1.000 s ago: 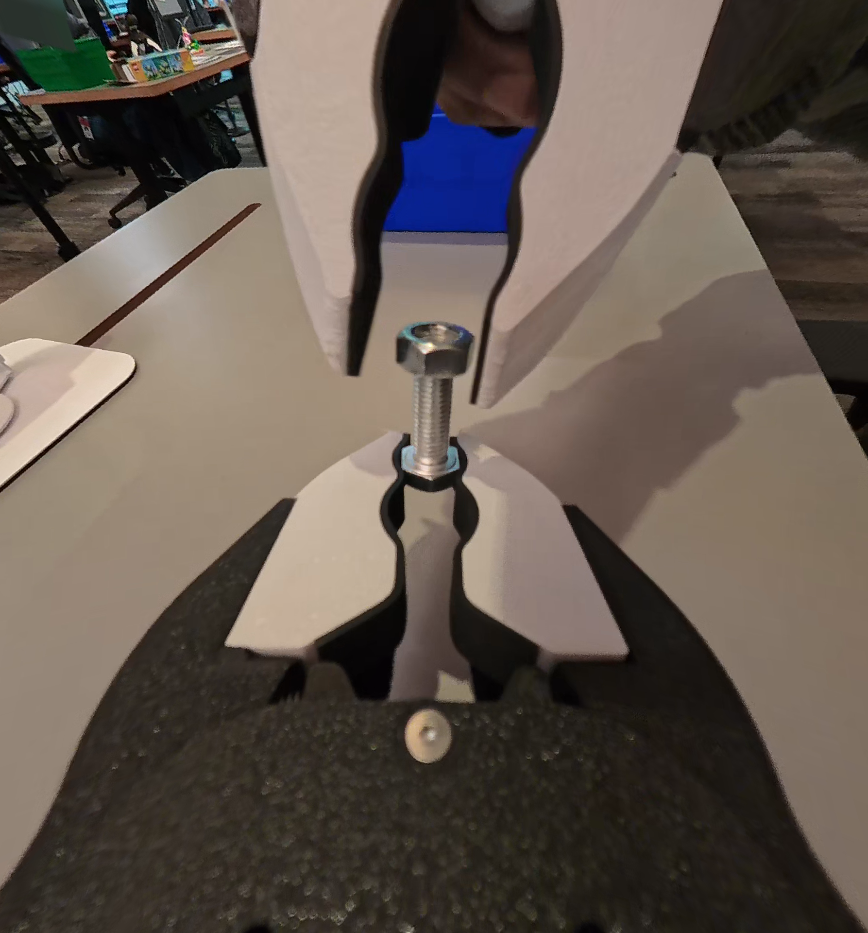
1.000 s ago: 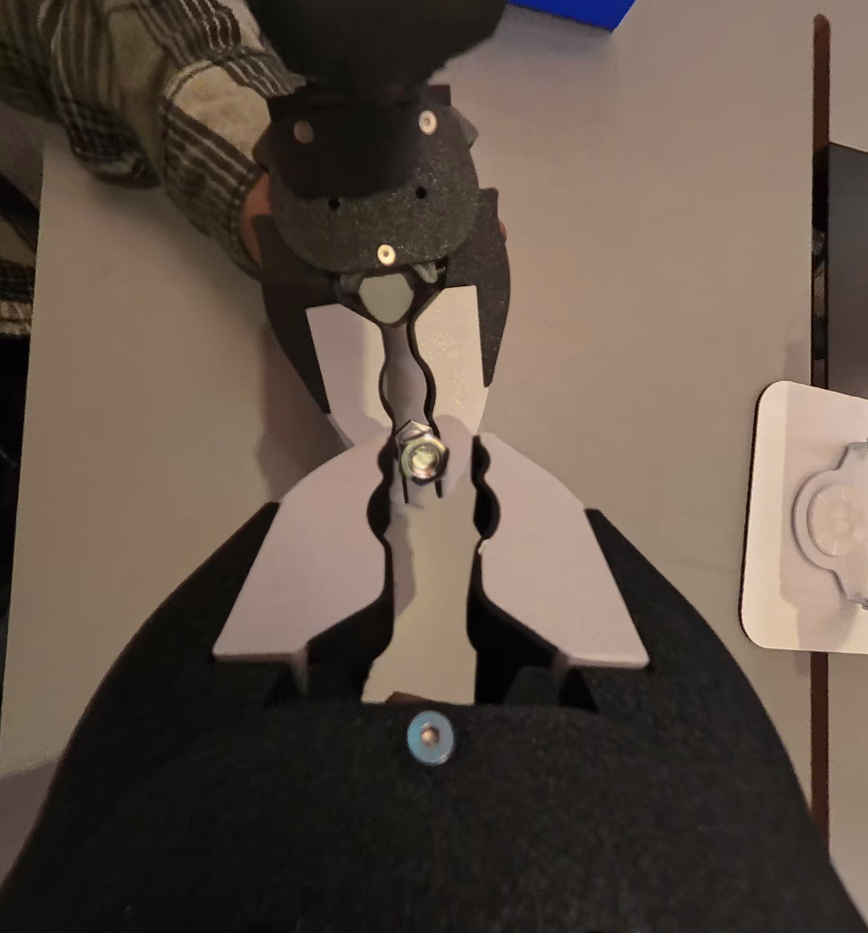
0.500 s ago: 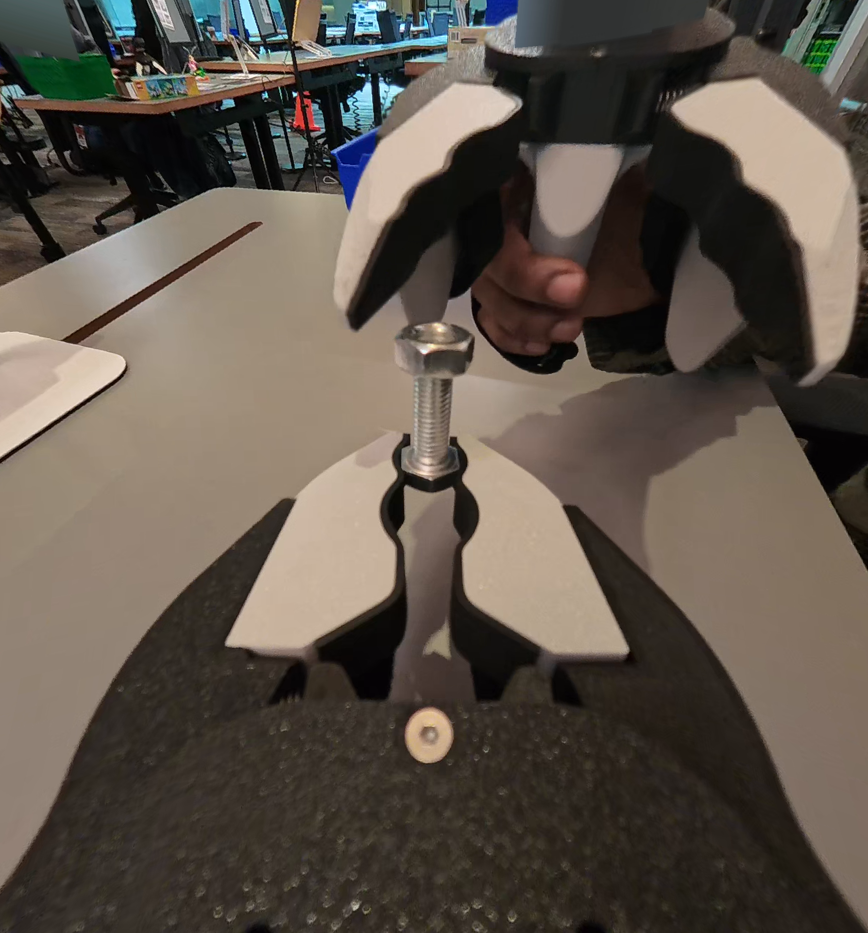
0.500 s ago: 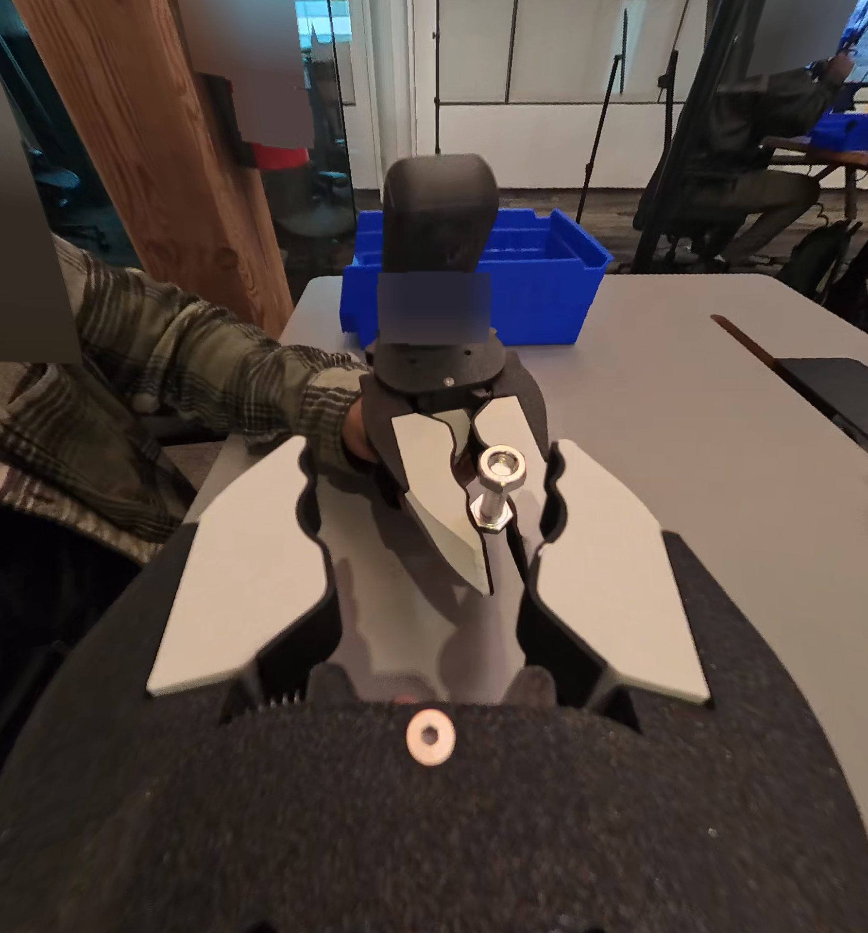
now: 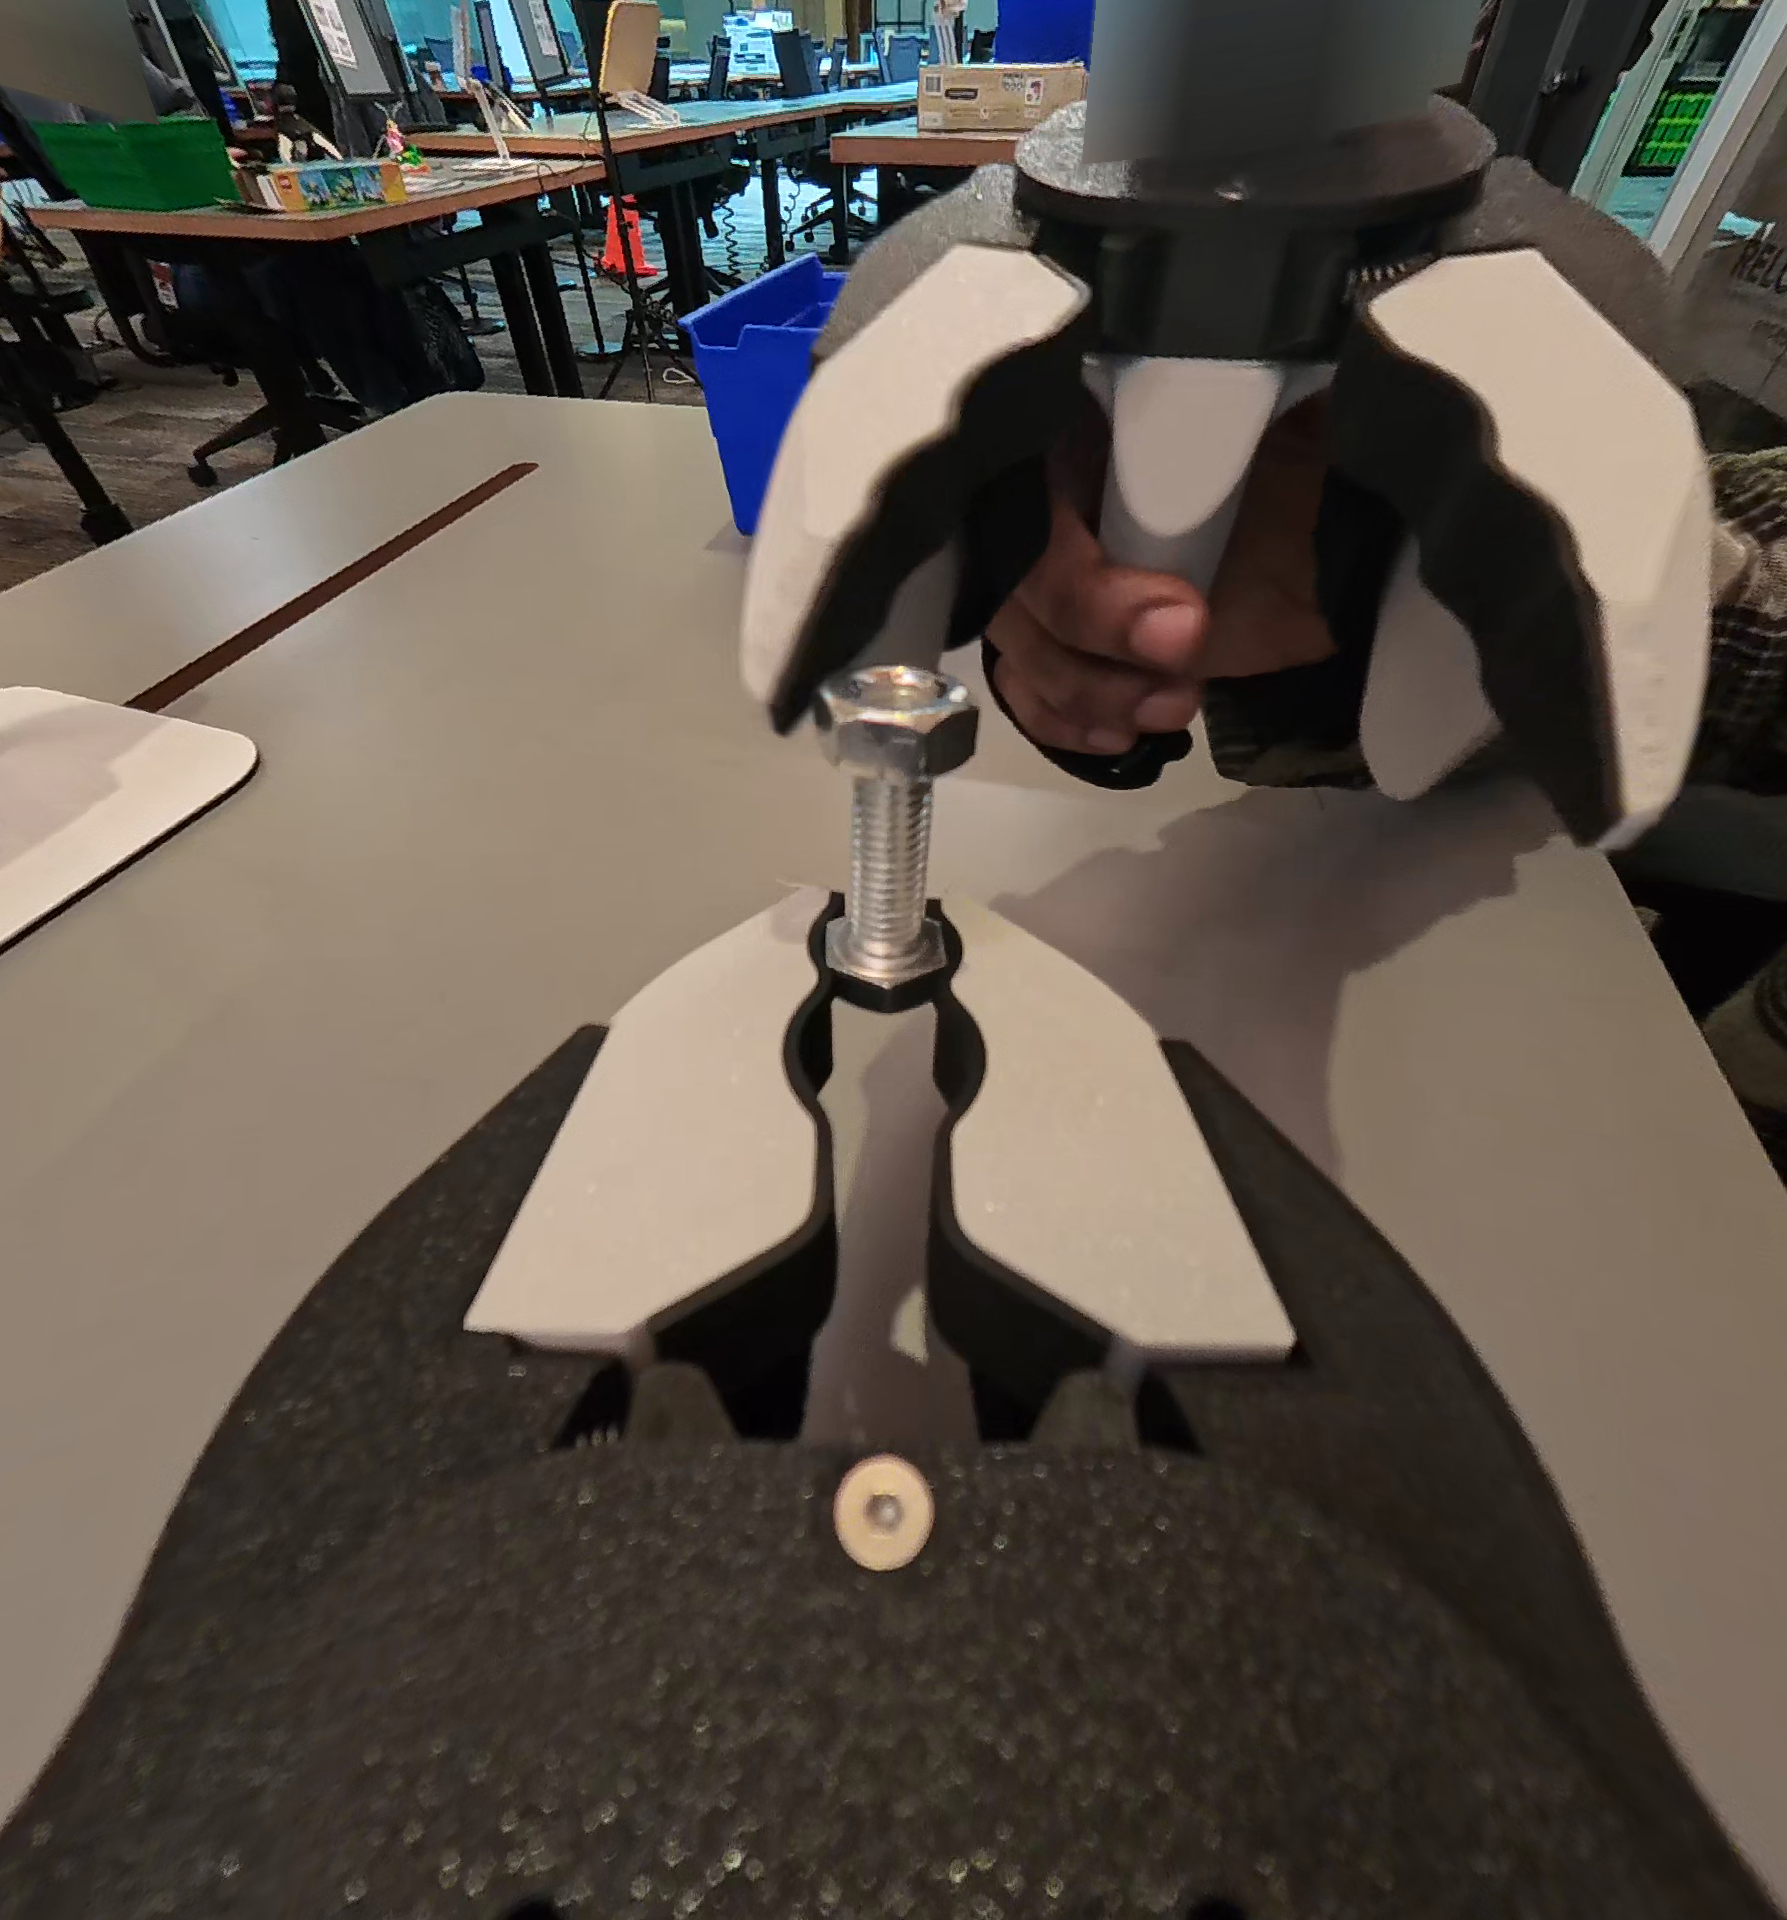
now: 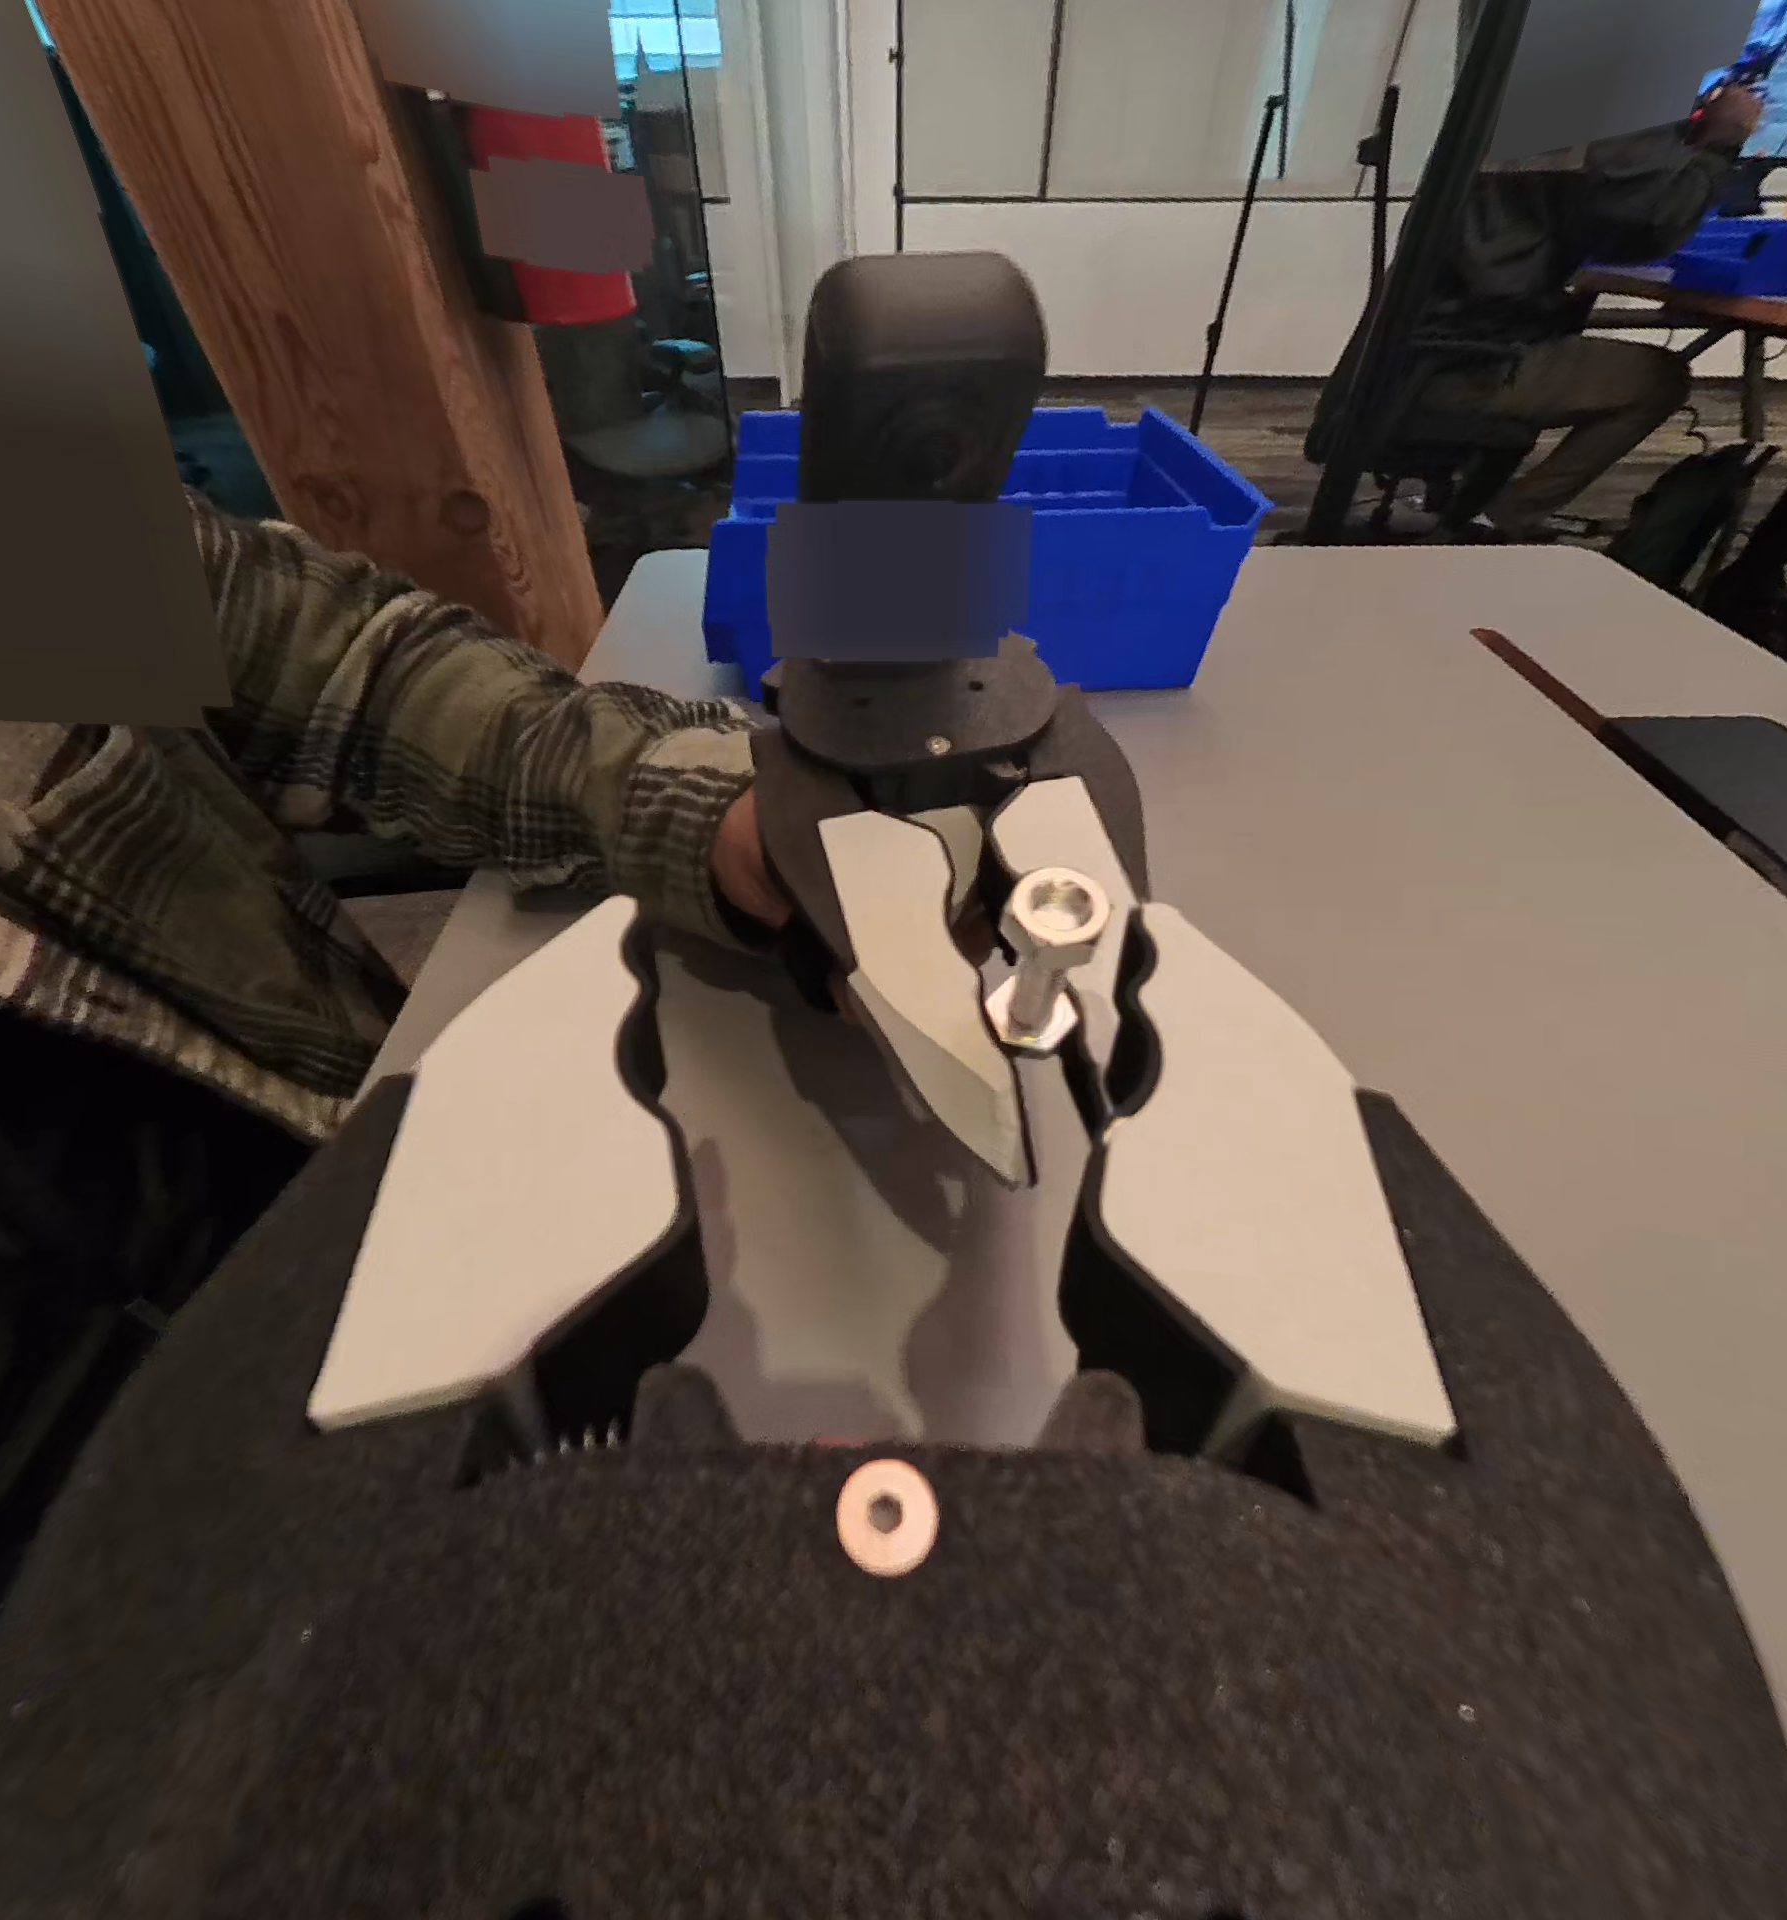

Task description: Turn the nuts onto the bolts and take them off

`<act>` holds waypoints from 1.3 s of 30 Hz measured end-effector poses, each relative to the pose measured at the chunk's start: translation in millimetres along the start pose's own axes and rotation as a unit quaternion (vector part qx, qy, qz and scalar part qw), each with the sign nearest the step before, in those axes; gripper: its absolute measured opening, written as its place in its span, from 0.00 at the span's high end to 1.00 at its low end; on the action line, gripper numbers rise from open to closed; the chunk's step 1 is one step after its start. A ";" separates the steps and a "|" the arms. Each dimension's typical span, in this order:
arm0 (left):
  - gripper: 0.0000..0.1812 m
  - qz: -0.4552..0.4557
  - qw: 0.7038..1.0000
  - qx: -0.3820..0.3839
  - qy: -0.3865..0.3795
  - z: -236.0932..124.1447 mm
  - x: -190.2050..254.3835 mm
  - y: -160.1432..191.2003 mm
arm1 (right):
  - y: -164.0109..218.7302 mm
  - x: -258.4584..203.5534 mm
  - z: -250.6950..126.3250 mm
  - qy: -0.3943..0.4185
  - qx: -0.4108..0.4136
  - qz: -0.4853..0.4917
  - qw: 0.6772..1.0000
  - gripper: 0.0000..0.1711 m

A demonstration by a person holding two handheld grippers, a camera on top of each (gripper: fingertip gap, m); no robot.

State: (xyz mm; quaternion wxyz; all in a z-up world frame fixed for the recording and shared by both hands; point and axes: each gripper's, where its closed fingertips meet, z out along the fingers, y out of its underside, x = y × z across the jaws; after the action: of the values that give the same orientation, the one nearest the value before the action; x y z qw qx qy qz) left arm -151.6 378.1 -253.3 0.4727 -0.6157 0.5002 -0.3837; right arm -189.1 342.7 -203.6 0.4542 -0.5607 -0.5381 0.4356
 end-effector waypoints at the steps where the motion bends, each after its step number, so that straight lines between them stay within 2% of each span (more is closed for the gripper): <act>1: 0.92 0.000 1.000 0.000 -0.002 -0.5 -0.9 0.1 | 2.0 -2.6 -0.1 -0.001 -0.004 -0.003 1.000 0.51; 2: 0.92 -0.001 1.000 -0.001 -0.004 -1.0 -1.9 0.5 | 4.6 -3.2 -2.2 0.007 -0.007 -0.008 1.000 0.50; 4: 0.92 -0.005 1.000 -0.001 -0.010 -2.5 -5.0 0.4 | 7.5 -8.6 -10.2 0.006 -0.005 -0.013 1.000 0.59; 8: 0.92 -0.004 1.000 0.007 -0.007 -2.7 -3.6 -2.6 | -8.4 8.2 -12.3 0.039 0.025 -0.003 0.999 0.52; 9: 0.92 -0.002 1.000 0.007 -0.008 -2.1 -2.8 -2.5 | -10.5 8.7 -8.2 0.034 0.028 0.002 0.999 0.50; 11: 0.92 -0.003 1.000 0.006 -0.011 -2.1 -3.4 -2.0 | -5.9 -0.2 -0.5 0.007 0.018 0.005 1.000 0.53; 12: 0.92 -0.005 1.000 0.006 -0.015 -3.1 -5.2 -1.8 | -3.0 -2.6 0.1 0.013 0.017 0.004 1.000 0.50; 13: 0.92 -0.009 1.000 0.007 -0.019 -4.7 -7.5 -1.9 | 1.7 -5.8 -1.9 0.016 0.013 -0.002 1.000 0.53; 14: 0.92 -0.014 1.000 0.010 -0.023 -6.5 -10.1 -2.8 | 6.1 -10.0 -4.7 0.010 0.010 -0.006 1.000 0.59; 18: 0.92 -0.019 0.999 0.018 -0.018 -7.8 -10.3 -5.5 | -3.8 12.2 -6.3 0.043 0.034 0.010 0.998 0.50; 21: 0.92 -0.019 1.000 0.010 -0.012 -3.2 -6.1 -1.7 | -9.1 8.7 3.2 0.011 0.045 0.021 0.999 0.51; 23: 0.92 -0.019 1.000 0.006 -0.017 -3.9 -8.3 0.0 | -2.3 2.3 3.3 0.013 0.040 0.014 0.999 0.49; 24: 0.92 -0.022 1.000 0.006 -0.020 -5.0 -10.4 0.1 | 1.4 0.4 -0.3 0.018 0.039 0.003 0.999 0.53; 25: 0.92 -0.026 0.999 0.010 -0.022 -6.3 -12.5 -0.7 | 4.0 -3.1 -4.3 0.009 0.040 -0.005 0.999 0.62; 26: 0.92 -0.029 0.999 0.013 -0.020 -7.3 -13.5 -1.9 | 2.8 0.9 -7.0 0.017 0.050 0.001 0.999 0.62; 29: 0.92 -0.028 0.999 0.017 -0.015 -5.8 -10.5 -3.5 | -6.0 16.3 -4.5 0.029 0.079 0.032 0.996 0.50; 31: 0.92 -0.027 0.999 0.014 -0.012 -3.3 -8.1 -2.6 | -6.3 7.0 3.4 0.000 0.076 0.034 0.997 0.49; 33: 0.92 -0.031 0.999 0.012 -0.019 -4.3 -11.4 -0.6 | 1.4 0.5 5.8 0.007 0.054 0.008 0.999 0.46; 35: 0.92 -0.045 0.998 0.013 -0.030 -7.3 -18.4 0.5 | 8.2 -6.8 -0.2 -0.004 0.041 -0.013 0.999 0.63; 39: 0.92 -0.040 0.999 0.018 -0.017 -6.0 -13.9 -2.7 | -9.5 10.9 -4.6 0.028 0.101 0.035 0.994 0.47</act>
State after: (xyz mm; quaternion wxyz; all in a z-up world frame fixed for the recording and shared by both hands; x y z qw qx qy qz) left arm -159.5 390.7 -249.2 0.4766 -0.6332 0.4595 -0.4008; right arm -186.1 353.4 -193.3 0.5083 -0.5422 -0.4583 0.4875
